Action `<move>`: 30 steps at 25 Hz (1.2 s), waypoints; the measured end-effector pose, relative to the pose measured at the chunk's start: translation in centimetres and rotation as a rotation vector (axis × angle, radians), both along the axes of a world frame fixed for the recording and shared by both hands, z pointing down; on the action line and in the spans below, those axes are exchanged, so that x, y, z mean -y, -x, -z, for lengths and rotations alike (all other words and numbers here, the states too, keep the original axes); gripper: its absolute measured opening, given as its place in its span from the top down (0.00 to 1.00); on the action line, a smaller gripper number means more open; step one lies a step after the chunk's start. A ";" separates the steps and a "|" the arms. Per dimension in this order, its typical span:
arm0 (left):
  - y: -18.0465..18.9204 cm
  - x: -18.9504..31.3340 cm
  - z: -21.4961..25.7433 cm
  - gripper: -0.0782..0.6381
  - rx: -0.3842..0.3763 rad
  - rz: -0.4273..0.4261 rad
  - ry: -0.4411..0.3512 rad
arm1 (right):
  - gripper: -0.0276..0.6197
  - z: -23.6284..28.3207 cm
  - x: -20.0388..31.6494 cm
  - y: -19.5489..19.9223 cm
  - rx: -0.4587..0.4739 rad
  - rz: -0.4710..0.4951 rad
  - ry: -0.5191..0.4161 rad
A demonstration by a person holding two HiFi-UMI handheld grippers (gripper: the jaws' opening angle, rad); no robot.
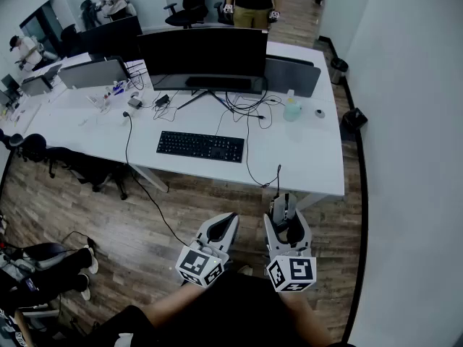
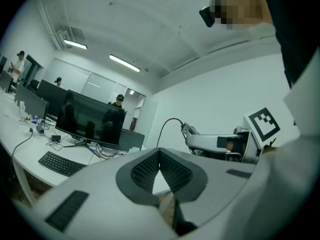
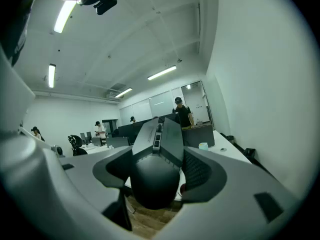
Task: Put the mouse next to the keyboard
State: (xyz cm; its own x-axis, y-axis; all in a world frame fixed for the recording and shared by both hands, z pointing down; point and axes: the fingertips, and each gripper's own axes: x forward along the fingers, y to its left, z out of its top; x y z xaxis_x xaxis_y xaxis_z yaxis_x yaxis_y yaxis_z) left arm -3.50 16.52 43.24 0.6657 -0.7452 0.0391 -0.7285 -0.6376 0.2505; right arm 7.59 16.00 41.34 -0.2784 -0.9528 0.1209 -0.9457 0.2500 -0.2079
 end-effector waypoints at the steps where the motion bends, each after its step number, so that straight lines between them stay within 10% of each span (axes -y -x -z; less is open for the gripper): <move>1: -0.3 -0.4 0.2 0.89 -0.008 -0.009 -0.006 | 0.48 0.1 -0.3 -0.1 0.003 0.006 -0.005; 16: 0.5 -2.6 -1.6 0.89 0.040 0.066 0.014 | 0.48 -1.4 -1.7 -2.0 0.016 0.050 -0.009; 30: -1.6 5.8 -2.6 0.89 -0.002 -0.002 0.023 | 0.48 -3.0 5.0 -3.5 0.033 -0.030 0.042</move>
State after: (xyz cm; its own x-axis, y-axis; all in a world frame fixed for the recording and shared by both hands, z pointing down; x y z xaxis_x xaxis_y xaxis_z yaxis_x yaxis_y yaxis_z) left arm -1.88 10.75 45.84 0.6672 -0.7429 0.0545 -0.7267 -0.6330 0.2668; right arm 11.12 11.00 44.38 -0.2544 -0.9550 0.1524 -0.9451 0.2120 -0.2487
